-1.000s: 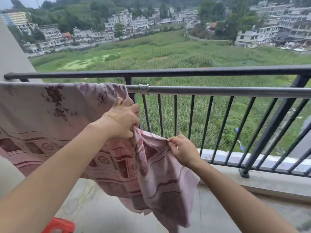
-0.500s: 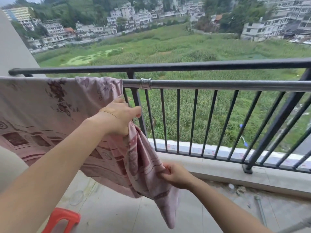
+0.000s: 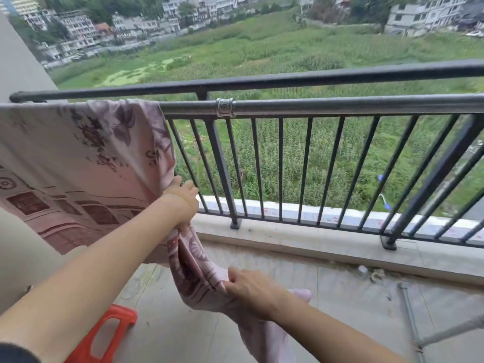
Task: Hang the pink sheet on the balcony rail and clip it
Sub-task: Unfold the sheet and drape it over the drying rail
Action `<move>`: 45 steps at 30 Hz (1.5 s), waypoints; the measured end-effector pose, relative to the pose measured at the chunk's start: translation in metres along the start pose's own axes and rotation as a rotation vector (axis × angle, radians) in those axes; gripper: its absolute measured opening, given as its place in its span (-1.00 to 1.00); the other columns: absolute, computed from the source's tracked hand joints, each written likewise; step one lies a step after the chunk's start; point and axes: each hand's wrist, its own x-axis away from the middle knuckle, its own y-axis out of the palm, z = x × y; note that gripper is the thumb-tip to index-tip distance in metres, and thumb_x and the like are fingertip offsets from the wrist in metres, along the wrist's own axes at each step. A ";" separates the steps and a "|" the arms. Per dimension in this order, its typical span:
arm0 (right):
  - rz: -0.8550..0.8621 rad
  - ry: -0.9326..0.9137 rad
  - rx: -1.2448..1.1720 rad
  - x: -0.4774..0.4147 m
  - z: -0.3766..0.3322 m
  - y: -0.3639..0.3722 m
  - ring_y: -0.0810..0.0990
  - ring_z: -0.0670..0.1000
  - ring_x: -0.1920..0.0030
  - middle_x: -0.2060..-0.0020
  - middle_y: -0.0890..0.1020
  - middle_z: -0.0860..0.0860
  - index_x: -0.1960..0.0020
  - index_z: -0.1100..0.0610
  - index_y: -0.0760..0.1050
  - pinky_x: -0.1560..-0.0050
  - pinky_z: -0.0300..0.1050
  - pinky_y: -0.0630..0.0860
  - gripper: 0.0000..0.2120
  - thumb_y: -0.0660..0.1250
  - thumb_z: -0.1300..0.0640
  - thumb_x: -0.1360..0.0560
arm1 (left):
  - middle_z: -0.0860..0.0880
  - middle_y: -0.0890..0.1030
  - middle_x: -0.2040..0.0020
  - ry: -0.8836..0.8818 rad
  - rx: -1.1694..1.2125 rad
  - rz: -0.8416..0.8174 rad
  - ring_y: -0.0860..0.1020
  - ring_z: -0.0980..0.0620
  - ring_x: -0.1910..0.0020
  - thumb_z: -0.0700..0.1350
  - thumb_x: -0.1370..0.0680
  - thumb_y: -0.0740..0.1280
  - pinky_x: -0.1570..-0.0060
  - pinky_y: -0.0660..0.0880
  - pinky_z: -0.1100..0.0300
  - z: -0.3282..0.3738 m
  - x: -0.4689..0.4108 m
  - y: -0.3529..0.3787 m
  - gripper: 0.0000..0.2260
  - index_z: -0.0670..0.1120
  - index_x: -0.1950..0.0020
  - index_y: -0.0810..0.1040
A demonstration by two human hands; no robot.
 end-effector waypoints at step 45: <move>0.451 0.341 -1.026 0.002 -0.085 0.077 0.52 -0.22 0.20 0.22 0.52 -0.14 -0.08 -0.08 0.67 0.06 -0.33 0.47 -0.74 0.33 -0.13 -0.47 | -0.11 0.53 -0.32 -0.008 0.444 -0.120 0.52 -0.18 -0.26 -0.12 -0.58 0.22 -0.19 0.43 0.09 0.063 0.038 0.088 -0.68 0.07 -0.30 0.55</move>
